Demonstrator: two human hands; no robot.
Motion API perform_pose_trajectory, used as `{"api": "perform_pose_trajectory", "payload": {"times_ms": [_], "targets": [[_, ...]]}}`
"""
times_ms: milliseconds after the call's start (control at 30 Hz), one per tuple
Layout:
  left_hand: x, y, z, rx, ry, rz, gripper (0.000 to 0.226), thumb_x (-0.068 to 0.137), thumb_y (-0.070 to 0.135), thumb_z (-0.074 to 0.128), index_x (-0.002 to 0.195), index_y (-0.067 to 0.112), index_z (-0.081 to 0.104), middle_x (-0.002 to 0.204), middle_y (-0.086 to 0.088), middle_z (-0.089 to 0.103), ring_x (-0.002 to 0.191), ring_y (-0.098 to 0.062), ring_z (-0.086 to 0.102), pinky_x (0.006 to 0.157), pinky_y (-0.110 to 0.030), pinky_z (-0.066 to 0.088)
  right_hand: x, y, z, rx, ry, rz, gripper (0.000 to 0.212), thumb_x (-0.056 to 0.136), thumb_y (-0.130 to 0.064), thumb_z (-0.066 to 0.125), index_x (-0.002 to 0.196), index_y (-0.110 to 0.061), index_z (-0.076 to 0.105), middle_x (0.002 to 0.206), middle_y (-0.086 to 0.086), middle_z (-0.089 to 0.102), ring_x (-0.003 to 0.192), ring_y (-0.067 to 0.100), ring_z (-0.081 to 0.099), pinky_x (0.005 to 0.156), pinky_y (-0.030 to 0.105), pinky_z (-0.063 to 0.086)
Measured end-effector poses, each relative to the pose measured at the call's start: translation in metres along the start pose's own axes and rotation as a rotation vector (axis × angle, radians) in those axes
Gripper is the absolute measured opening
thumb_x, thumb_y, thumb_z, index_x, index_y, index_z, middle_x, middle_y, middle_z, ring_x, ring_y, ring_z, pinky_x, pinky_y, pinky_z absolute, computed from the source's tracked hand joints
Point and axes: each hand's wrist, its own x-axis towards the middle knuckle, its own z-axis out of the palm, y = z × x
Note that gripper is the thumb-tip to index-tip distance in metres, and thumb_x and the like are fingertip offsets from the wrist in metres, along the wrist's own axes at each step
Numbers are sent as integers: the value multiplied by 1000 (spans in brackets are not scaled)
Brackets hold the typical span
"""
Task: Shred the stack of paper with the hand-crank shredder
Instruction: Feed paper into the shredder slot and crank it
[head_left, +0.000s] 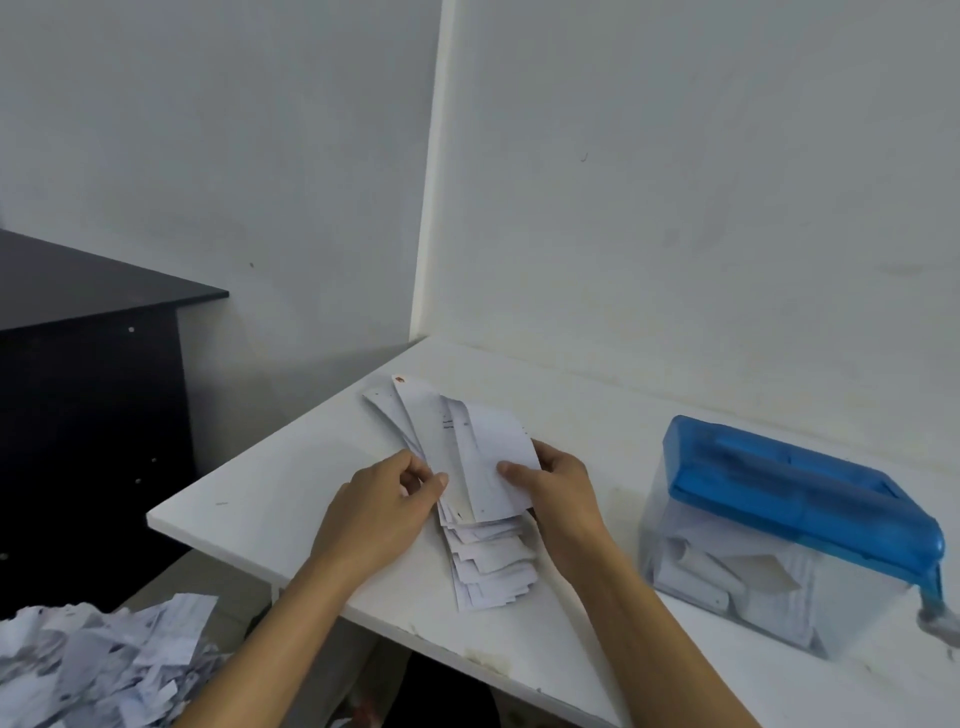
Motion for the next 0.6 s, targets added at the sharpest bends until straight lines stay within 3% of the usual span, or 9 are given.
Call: {"api": "perform_pose_trajectory", "payload": {"times_ms": [67, 167, 233, 333, 467, 600], "targets": [[0, 1, 0, -128, 56, 33, 18, 98, 41, 62, 87, 27, 65, 87, 11, 67, 76, -4, 60, 66, -22, 41, 0, -2, -3, 107, -50, 8, 35, 90, -2, 66, 125, -8, 68, 112, 3, 76, 105, 23, 71, 94, 38, 57], [-1, 10, -2, -177, 135, 131, 18, 98, 38, 61, 87, 30, 73, 83, 14, 70, 79, -1, 61, 66, -17, 43, -1, -9, -5, 256, -151, 29, 31, 93, 2, 62, 123, -3, 66, 114, 10, 75, 103, 24, 72, 85, 31, 57], [0, 24, -5, -186, 114, 146, 25, 97, 46, 60, 86, 29, 75, 76, 18, 70, 79, 2, 62, 66, -15, 43, 1, -15, -5, 307, -203, 30, 32, 93, 4, 60, 125, 1, 64, 117, 16, 72, 103, 26, 71, 83, 30, 56], [7, 48, -13, -303, -6, 36, 34, 96, 49, 62, 82, 22, 77, 66, 21, 69, 67, 6, 63, 63, -12, 41, -3, -27, -4, 335, -296, -2, 34, 94, 5, 57, 127, 2, 62, 123, 21, 69, 113, 34, 67, 92, 36, 55], [10, 69, -13, -500, -144, 2, 17, 96, 37, 68, 97, 25, 79, 91, 8, 78, 89, -9, 72, 80, -27, 53, -15, -47, -6, 190, -327, -66, 35, 93, 3, 50, 126, -2, 63, 120, 19, 70, 109, 31, 67, 91, 38, 54], [6, 85, -12, -583, -179, 49, 17, 99, 31, 64, 104, 24, 79, 97, 8, 79, 93, -9, 73, 85, -26, 54, -27, -72, -14, 177, -179, -31, 26, 89, -5, 46, 105, -5, 67, 98, 13, 69, 92, 27, 62, 80, 38, 49]]}}
